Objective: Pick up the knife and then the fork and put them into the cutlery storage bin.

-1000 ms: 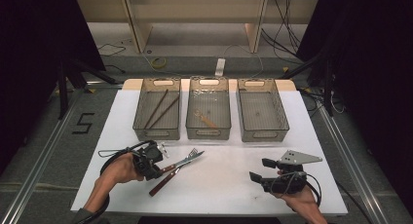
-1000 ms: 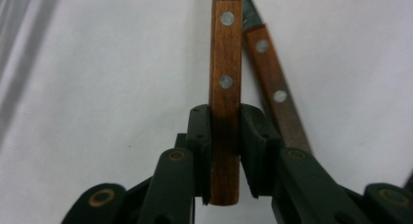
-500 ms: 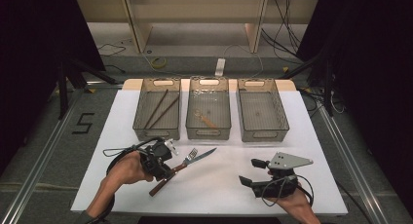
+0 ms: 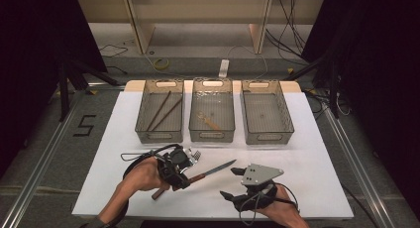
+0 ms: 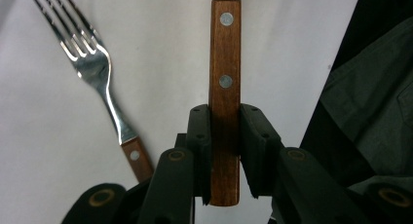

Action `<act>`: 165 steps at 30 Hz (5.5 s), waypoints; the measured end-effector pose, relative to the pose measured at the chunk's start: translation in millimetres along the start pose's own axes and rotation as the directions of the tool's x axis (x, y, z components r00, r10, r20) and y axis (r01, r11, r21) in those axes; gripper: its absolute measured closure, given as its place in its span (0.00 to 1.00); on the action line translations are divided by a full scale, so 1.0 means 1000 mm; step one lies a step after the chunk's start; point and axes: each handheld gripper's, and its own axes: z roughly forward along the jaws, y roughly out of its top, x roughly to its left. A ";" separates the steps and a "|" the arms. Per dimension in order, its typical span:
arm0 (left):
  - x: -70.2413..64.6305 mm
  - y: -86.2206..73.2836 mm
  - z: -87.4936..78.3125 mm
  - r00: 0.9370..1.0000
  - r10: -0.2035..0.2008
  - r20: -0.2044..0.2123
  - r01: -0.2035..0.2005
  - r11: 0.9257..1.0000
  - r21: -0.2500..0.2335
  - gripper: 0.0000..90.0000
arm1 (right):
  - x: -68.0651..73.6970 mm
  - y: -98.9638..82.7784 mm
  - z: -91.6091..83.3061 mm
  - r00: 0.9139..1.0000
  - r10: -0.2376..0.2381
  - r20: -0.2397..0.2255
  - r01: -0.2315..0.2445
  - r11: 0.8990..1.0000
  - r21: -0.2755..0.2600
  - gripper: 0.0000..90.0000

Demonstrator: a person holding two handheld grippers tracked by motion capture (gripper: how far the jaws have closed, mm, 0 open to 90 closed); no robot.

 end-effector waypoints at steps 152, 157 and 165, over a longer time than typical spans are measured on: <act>0.012 -0.069 -0.022 0.920 -0.369 -0.132 0.233 0.786 -0.572 0.17 | -0.227 0.077 0.011 0.871 0.319 0.374 -0.361 0.931 0.046 0.86; 0.012 -0.071 -0.023 0.920 -0.372 -0.128 0.237 0.784 -0.574 0.17 | -0.237 0.075 0.017 0.855 0.347 0.386 -0.391 0.919 0.040 0.86; 0.010 -0.074 -0.024 0.917 -0.376 -0.130 0.238 0.780 -0.578 0.17 | -0.250 0.066 0.025 0.829 0.391 0.399 -0.441 0.897 0.039 0.86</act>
